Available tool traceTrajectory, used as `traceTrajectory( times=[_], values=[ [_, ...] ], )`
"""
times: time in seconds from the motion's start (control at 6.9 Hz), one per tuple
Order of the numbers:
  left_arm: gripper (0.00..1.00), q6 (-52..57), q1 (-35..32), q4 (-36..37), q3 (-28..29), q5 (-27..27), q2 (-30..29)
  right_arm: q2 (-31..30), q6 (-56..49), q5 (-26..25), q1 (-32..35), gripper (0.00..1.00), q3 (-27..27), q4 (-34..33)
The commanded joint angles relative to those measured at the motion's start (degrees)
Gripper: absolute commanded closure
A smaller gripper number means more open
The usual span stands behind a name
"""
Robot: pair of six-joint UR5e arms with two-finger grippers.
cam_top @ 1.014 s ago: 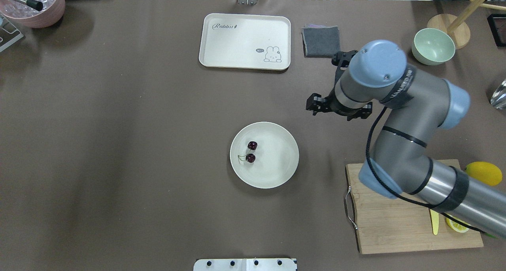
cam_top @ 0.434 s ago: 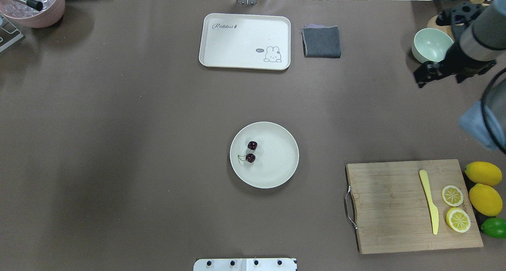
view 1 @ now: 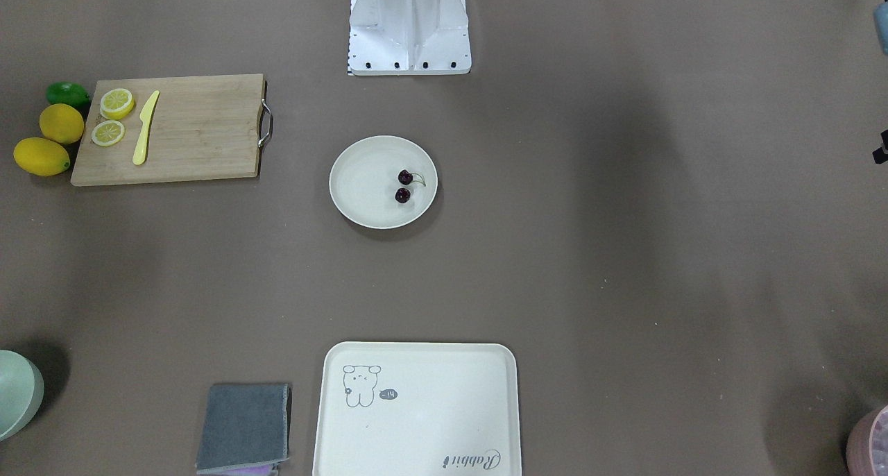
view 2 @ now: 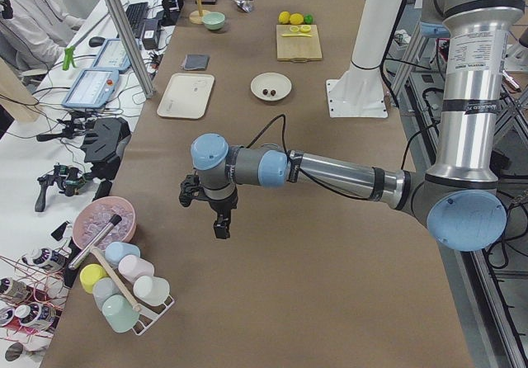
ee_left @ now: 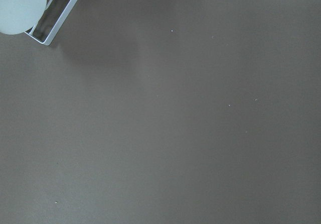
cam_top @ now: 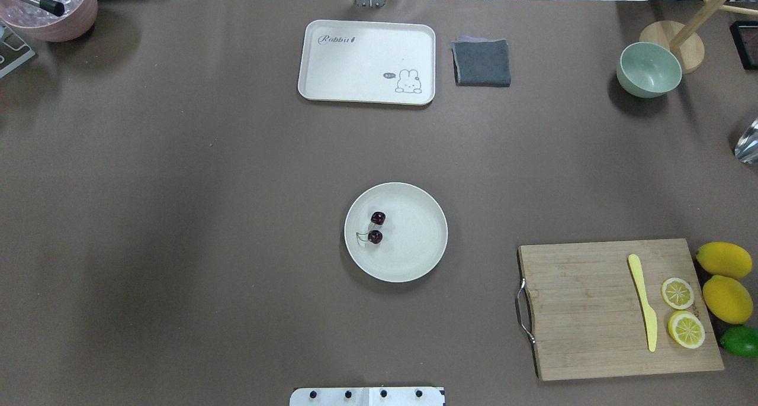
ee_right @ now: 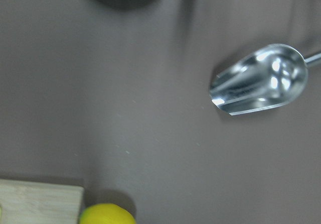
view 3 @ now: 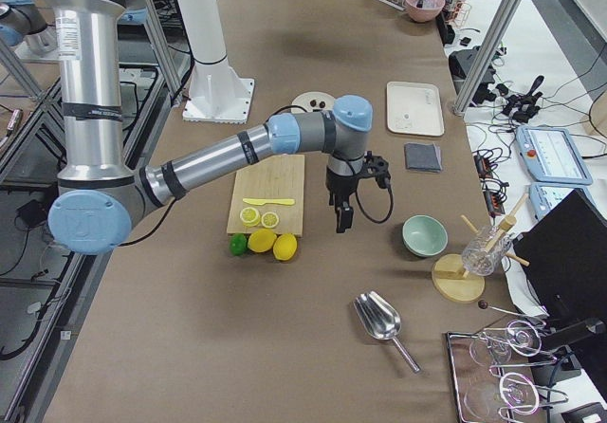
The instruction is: Place red cherry on plate
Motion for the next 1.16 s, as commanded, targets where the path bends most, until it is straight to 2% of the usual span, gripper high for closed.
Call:
traceTrajectory(
  times=[0.0,0.14,0.43,1.01],
  values=[
    [0.02,0.12,-0.27,0.00,0.09,-0.11,0.40,-7.24,-5.57,1.22,11.56,0.00,-6.96,-0.07],
    [0.02,0.12,-0.27,-0.08,0.18,-0.11,0.40,-7.25,-5.57,1.40,14.39,0.00,-10.75,-0.07],
    [0.02,0.12,-0.27,0.00,0.18,-0.11,0.40,-6.91,-5.31,1.84,14.59,0.00,-11.58,0.45],
    [0.02,0.21,-0.45,-0.17,-0.17,-0.20,1.19,-7.17,-5.13,2.99,14.59,0.00,-18.14,16.85]
  ],
)
